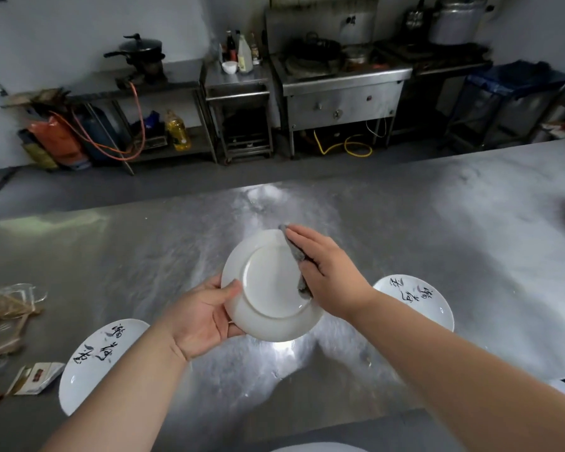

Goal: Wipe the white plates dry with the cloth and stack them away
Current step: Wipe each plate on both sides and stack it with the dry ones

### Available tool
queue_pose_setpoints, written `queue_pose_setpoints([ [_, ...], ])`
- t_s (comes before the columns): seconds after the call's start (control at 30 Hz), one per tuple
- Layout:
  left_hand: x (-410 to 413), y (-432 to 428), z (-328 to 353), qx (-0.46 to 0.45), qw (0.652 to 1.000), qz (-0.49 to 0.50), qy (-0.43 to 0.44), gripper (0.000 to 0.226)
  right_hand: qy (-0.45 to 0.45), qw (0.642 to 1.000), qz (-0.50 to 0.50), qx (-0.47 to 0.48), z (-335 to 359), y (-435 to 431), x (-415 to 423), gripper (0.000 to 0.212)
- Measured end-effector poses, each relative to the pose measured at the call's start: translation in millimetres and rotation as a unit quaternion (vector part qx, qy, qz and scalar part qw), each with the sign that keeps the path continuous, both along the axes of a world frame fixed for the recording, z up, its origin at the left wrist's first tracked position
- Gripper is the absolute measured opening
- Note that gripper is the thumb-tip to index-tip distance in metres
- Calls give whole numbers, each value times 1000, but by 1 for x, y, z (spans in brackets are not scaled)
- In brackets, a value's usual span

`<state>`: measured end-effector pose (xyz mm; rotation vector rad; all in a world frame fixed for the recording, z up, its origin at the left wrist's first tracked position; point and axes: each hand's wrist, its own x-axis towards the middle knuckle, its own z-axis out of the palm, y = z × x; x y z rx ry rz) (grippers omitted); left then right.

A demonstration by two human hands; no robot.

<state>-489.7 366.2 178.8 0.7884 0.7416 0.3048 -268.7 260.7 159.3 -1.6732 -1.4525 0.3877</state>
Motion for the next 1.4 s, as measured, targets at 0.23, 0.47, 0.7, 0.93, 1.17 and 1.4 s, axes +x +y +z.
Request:
queue_pose_setpoints([
  [0.23,8,-20,-18,35,996,87,8,31,-98,995,-31,-13,-7,-6,-10,63],
  [0.47,8,-20,-16,37,990,135,-35,34,-81,995,-46,-41,-30,-32,-37,69],
  [0.7,18,-17,0,55,984,161,-57,28,-93,992,-61,-54,3,-6,-31,64],
  [0.93,23,-40,-12,24,984,165,-66,43,-26,994,-103,-37,-6,-6,-24,61],
  [1.17,6,-29,-6,-12,999,34,-9,50,55,997,-29,-43,14,7,6,35],
  [1.4,11,-35,-7,3,993,95,-67,42,12,997,-40,-68,-12,-17,-27,61],
])
